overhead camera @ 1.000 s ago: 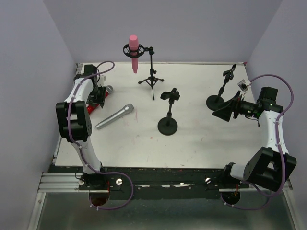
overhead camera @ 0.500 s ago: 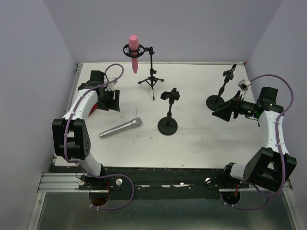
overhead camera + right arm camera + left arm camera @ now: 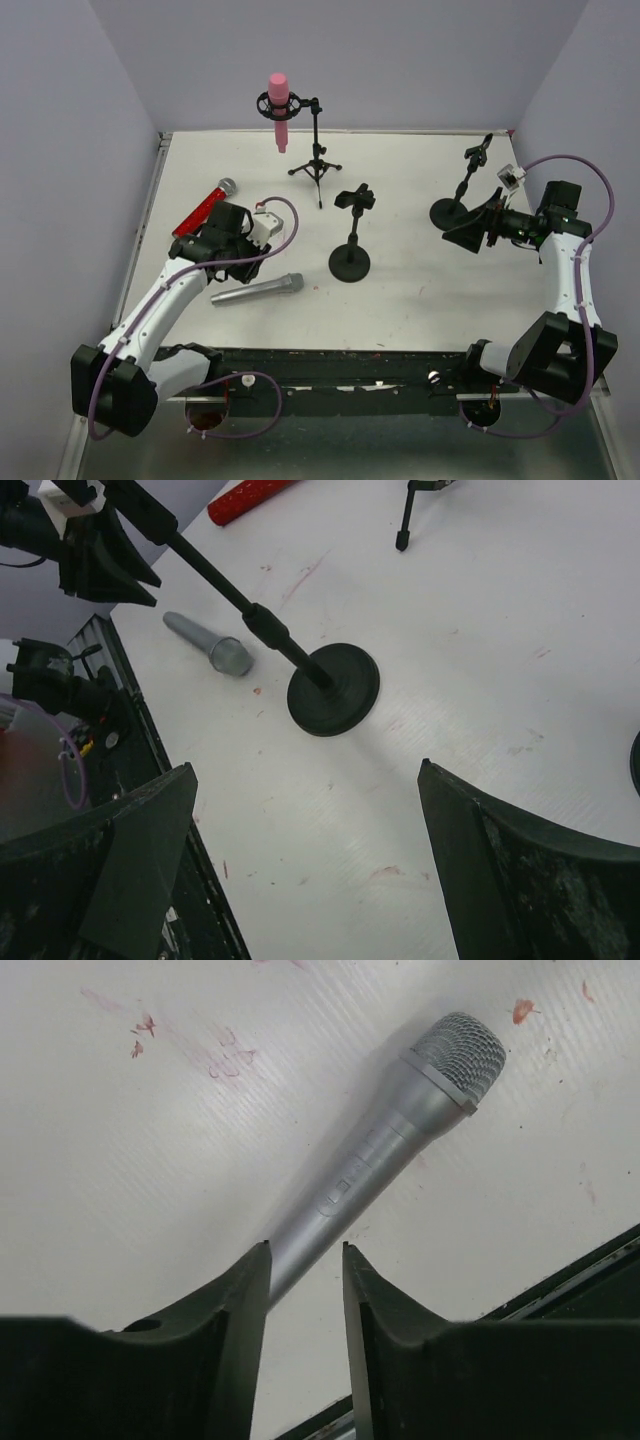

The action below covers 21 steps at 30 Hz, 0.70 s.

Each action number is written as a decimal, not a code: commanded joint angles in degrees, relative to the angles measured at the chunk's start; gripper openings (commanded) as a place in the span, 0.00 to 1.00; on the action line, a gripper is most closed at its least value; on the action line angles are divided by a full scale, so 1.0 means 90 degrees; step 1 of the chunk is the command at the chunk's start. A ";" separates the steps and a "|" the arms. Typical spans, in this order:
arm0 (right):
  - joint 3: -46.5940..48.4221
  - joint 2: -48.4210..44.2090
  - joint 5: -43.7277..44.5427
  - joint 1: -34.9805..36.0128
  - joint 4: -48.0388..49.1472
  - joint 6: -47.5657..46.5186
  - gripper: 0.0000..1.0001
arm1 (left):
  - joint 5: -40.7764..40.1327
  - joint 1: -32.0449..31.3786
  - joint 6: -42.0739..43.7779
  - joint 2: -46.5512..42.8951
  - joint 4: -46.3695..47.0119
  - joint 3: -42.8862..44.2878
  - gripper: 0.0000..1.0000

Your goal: Attach the microphones to the stand

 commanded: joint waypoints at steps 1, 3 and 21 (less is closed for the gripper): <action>-0.0079 -0.0181 -0.0248 -0.0005 0.0220 0.0136 1.00 | 0.0347 -0.0069 0.0268 -0.0183 0.0223 -0.0390 0.40; -0.0098 -0.0249 -0.0209 -0.0014 0.0288 0.0185 1.00 | 0.0495 -0.0195 0.0210 0.0060 0.0185 -0.0391 0.31; -0.0264 -0.0338 -0.0190 -0.0005 0.0689 0.0508 1.00 | 0.0496 -0.1747 0.2668 -0.2094 -0.0088 -0.1883 0.82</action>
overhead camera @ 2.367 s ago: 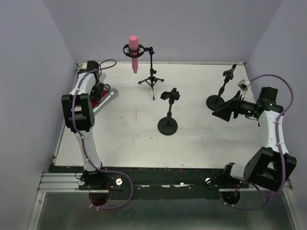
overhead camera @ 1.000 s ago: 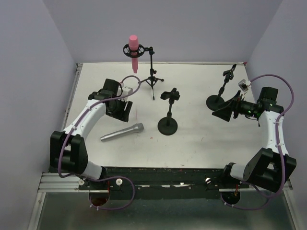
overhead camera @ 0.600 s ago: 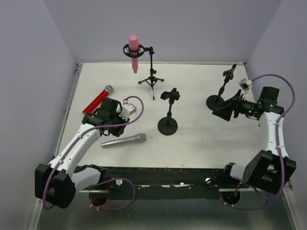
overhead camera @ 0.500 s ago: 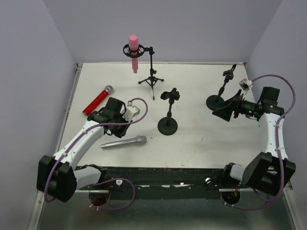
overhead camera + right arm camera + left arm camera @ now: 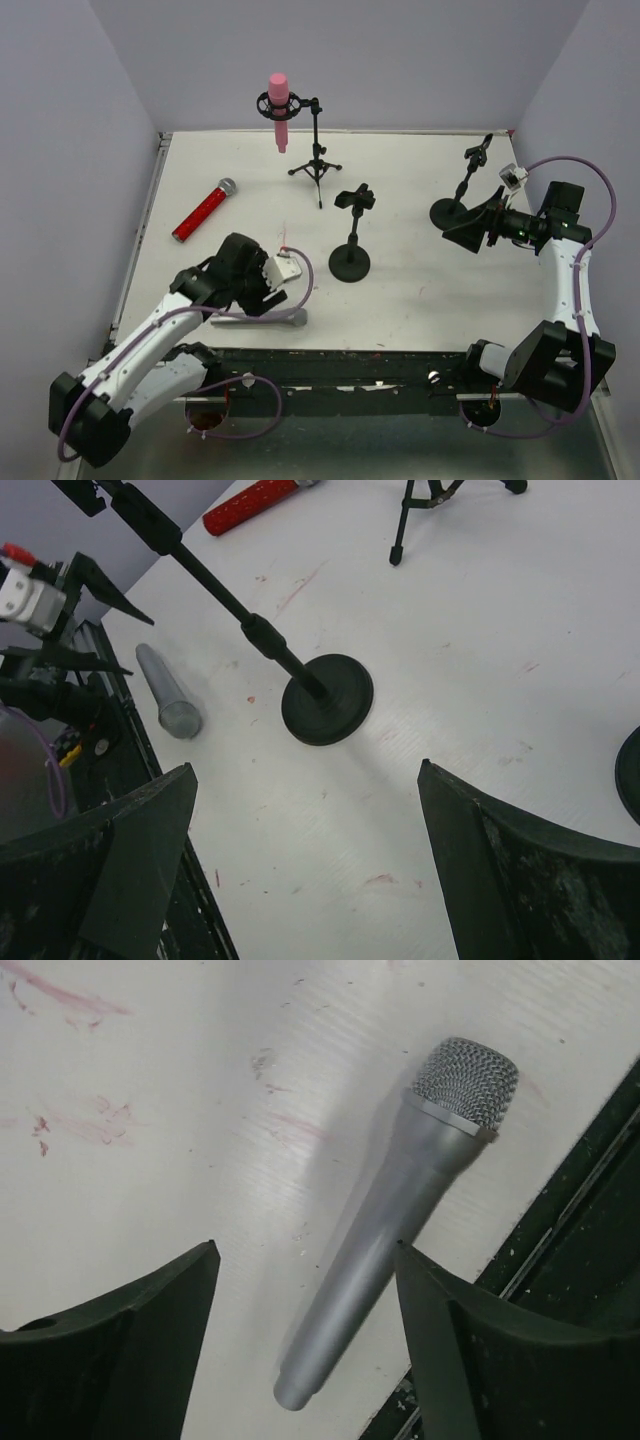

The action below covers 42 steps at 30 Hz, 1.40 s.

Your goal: Attach the microphones to the stand

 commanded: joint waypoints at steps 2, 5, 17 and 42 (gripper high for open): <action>-0.0092 -0.0068 -0.0180 -0.0005 0.0147 0.0102 1.00 | 0.0173 -0.0756 0.2069 -0.1457 -0.0495 -0.1101 0.89; -0.0092 -0.0107 -0.0170 -0.0014 0.0147 0.0092 1.00 | 0.0045 -0.0825 0.2471 -0.1420 -0.0408 -0.1210 0.91; -0.0102 -0.0195 -0.0131 -0.0014 0.0147 0.0073 1.00 | -0.0062 -0.1733 0.2268 0.1315 0.0538 -0.0731 0.84; -0.0219 -0.0234 -0.0005 -0.0014 0.0294 0.0083 1.00 | 0.0416 -0.2124 0.0696 0.0274 0.1748 -0.0163 0.00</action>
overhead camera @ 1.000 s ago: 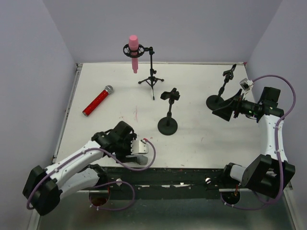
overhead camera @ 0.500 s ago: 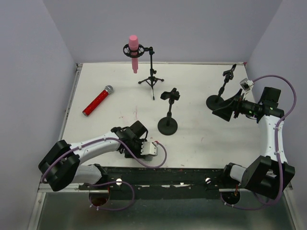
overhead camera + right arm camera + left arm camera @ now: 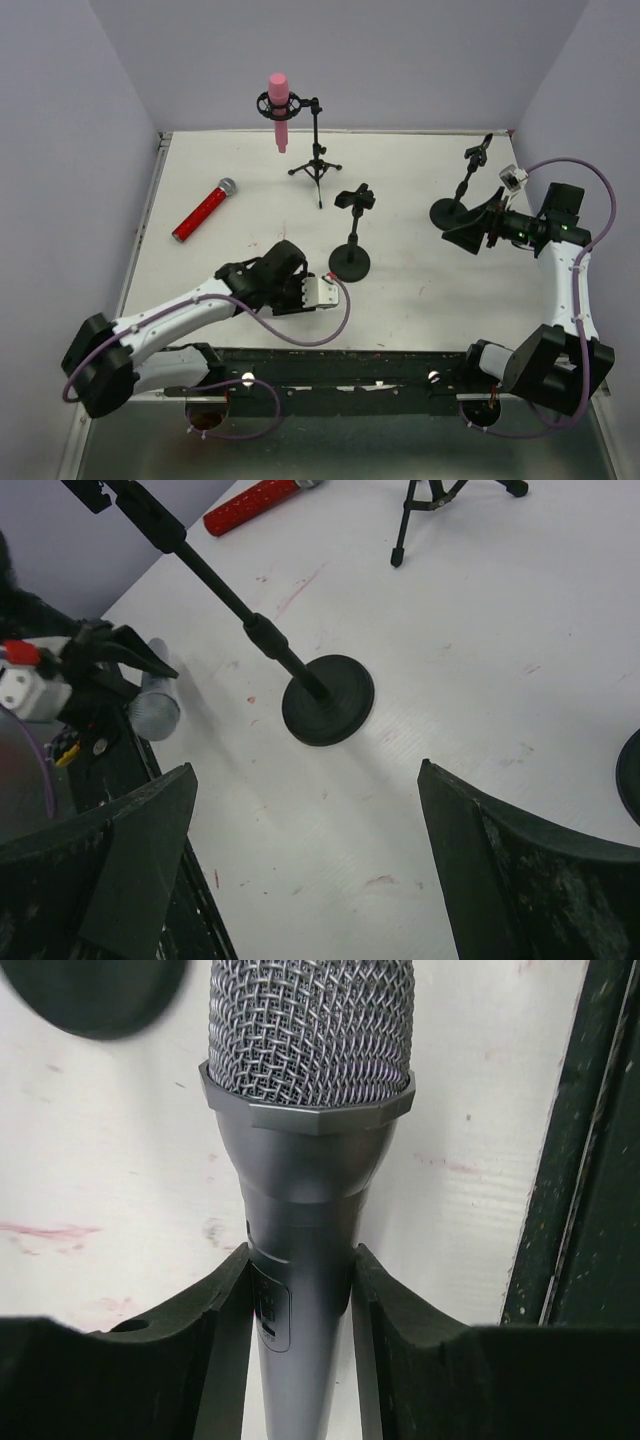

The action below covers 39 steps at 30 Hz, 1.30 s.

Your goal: Attach the microphones to the stand

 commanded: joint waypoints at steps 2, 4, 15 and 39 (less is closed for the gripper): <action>-0.0197 -0.0151 0.0076 -0.0024 0.0233 -0.0063 1.00 | 0.0594 -0.0118 -0.1078 -0.2132 0.1097 -0.0344 0.00; -0.0246 -0.0220 0.0125 -0.0024 0.0233 -0.0180 1.00 | 0.0623 -0.0118 -0.1566 -0.2796 0.1400 -0.0549 0.00; 0.0740 0.0356 0.0203 0.0025 -0.4445 -0.5827 1.00 | -0.0302 -0.0108 -0.4829 -0.5981 0.3773 -0.1410 0.00; 0.3971 0.1449 0.1034 0.3569 -0.3820 -0.4039 1.00 | 0.0075 0.0497 -0.5544 -0.2742 0.1353 0.3588 0.00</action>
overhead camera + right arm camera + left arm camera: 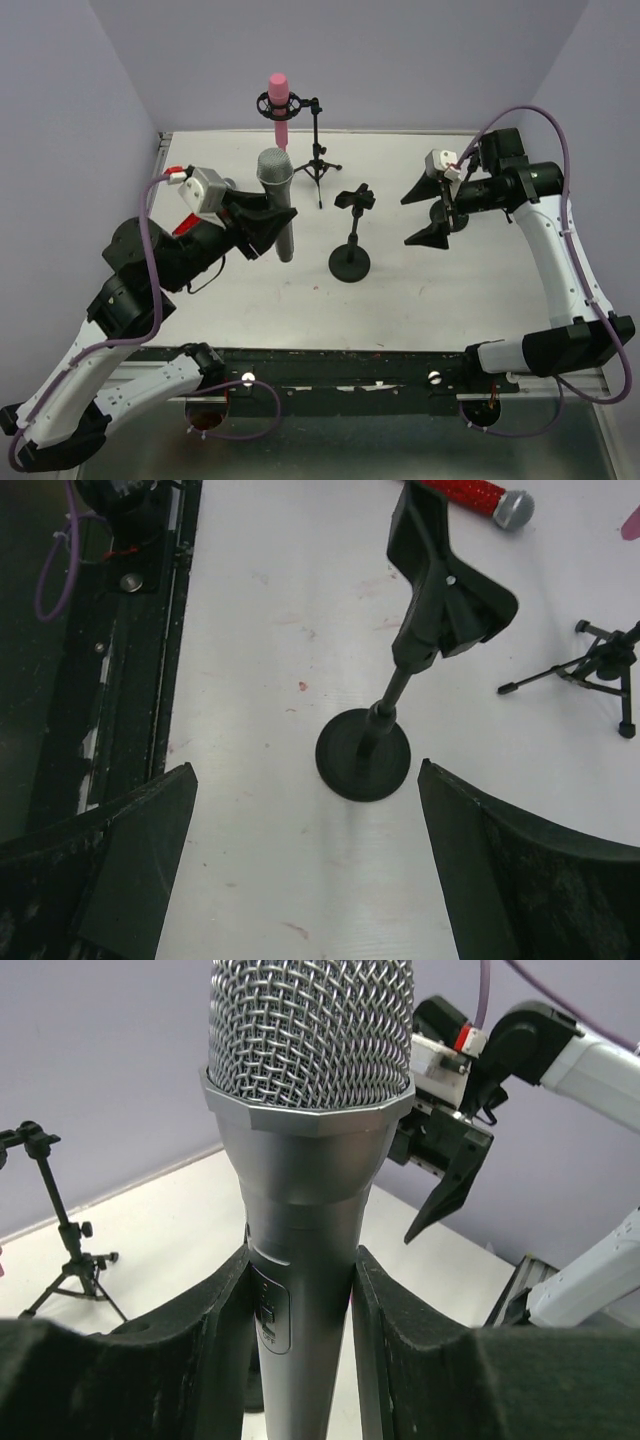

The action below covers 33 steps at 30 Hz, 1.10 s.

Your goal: Attach the microphones to the stand

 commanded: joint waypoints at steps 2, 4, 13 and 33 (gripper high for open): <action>0.0840 0.0719 0.0084 0.0247 0.0096 0.0385 1.00 | 0.1063 0.0291 0.0456 0.0987 -0.1001 0.1043 0.00; 0.1036 0.0944 0.0240 0.0335 0.0457 0.0609 1.00 | 0.1132 0.0340 0.0515 0.1203 -0.1040 0.1248 0.00; 0.1466 0.1745 0.0211 0.0628 0.1064 0.0923 1.00 | 0.1425 0.0477 0.0525 0.1741 -0.1031 0.1523 0.00; 0.1935 0.2527 0.0192 0.1459 0.1377 0.0993 1.00 | 0.1708 0.0623 0.0378 0.1712 -0.0826 0.1210 0.00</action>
